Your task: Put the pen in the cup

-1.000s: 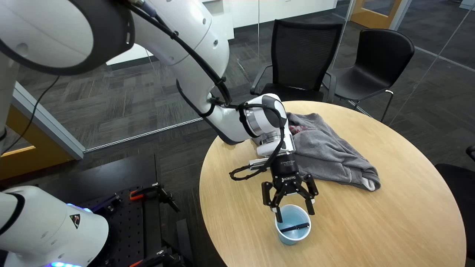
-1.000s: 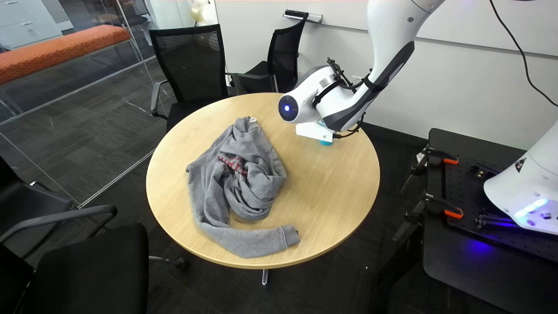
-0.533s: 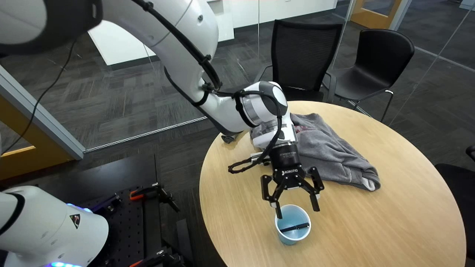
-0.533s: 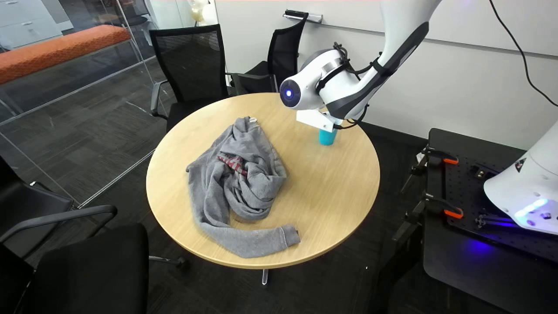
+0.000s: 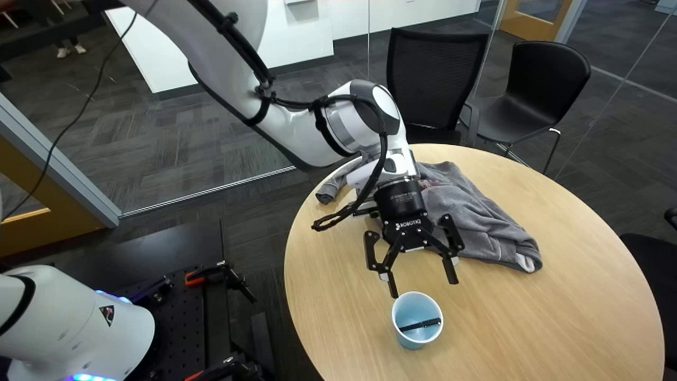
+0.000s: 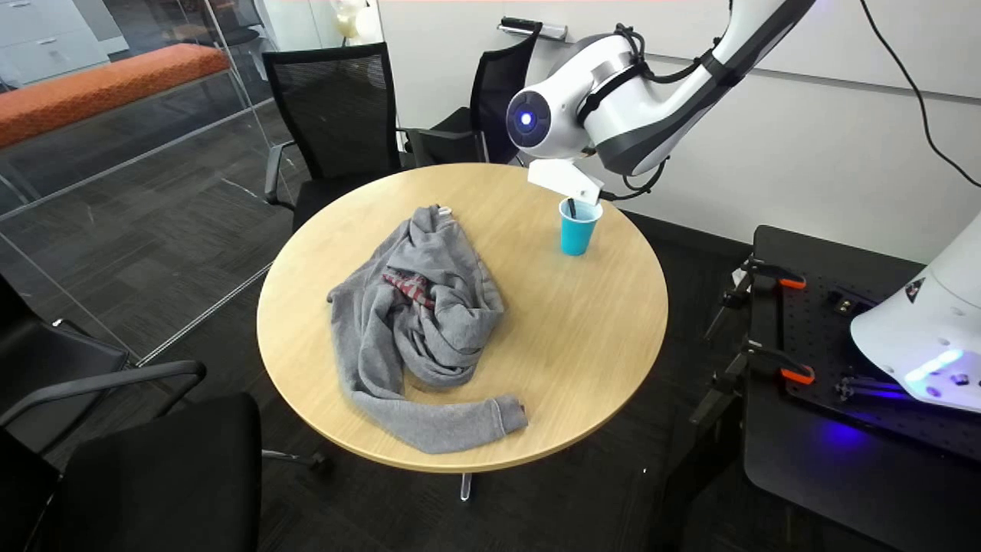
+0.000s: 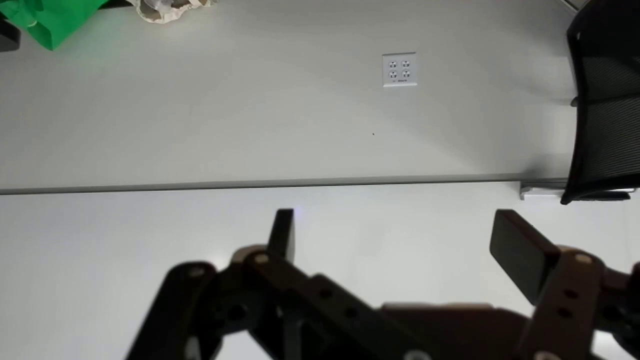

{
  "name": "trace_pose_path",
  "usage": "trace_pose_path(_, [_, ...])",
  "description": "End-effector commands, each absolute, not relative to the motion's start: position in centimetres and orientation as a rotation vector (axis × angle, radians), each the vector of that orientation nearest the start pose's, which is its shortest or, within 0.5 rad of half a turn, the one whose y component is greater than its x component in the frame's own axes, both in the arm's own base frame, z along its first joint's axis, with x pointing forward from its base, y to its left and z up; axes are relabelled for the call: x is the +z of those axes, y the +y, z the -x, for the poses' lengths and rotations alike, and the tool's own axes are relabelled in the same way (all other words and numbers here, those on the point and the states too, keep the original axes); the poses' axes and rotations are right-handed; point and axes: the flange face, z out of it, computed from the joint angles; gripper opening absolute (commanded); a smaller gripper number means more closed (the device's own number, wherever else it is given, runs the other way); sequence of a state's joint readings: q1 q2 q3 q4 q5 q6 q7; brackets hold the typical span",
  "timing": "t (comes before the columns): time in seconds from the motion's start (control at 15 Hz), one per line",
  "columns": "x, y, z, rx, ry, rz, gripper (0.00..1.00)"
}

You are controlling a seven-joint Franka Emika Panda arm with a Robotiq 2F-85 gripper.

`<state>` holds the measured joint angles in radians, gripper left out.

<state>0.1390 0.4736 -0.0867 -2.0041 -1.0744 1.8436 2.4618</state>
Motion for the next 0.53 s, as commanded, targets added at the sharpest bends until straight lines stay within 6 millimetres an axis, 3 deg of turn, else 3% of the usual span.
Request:
trace_pose_path(0.0, [22.11,-3.91,-56.07,0.861,-1.654,-1.404,1.0])
trace_pose_path(0.47, [22.58,-3.9,-55.48,0.861,-1.654,-1.406,1.0])
